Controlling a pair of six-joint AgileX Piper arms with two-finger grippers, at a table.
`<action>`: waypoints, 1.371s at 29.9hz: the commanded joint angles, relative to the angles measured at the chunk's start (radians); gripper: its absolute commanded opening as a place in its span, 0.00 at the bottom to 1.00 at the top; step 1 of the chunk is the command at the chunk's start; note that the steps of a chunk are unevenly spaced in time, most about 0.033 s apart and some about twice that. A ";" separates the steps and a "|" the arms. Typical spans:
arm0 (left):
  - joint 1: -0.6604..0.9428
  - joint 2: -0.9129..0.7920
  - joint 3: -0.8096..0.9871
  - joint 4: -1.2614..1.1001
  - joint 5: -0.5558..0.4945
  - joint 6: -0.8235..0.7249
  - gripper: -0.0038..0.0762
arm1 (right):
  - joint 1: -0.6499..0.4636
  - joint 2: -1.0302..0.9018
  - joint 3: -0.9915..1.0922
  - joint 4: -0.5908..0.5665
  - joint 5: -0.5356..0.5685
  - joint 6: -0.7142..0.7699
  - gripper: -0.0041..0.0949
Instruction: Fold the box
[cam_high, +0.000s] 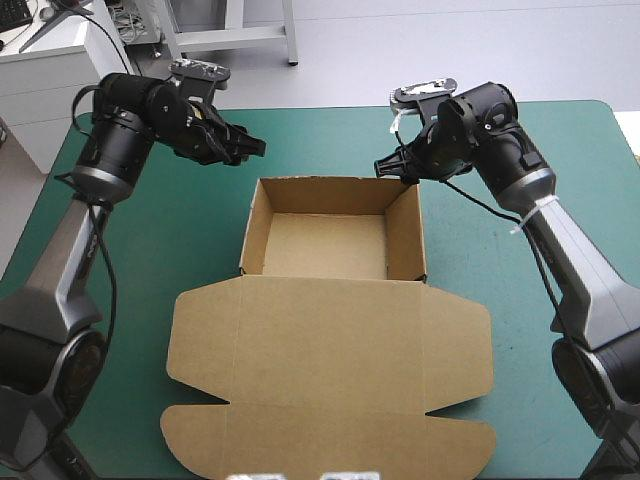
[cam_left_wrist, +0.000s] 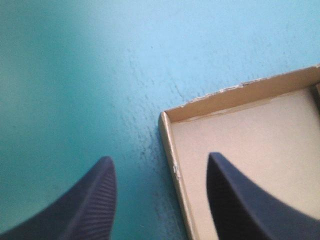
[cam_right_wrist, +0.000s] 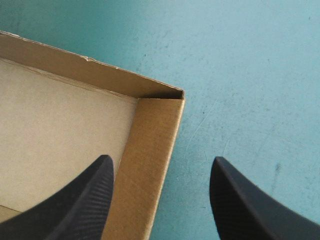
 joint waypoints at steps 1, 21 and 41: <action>-0.005 -0.122 -0.031 0.048 0.050 0.000 0.23 | -0.004 -0.059 -0.028 -0.018 0.004 -0.011 0.58; -0.005 -0.774 0.703 0.026 -0.050 0.057 0.04 | -0.040 0.094 0.067 0.103 0.004 -0.011 0.58; -0.005 -1.406 1.469 -0.036 -0.180 0.046 0.04 | -0.050 0.151 0.170 0.196 0.004 -0.008 0.16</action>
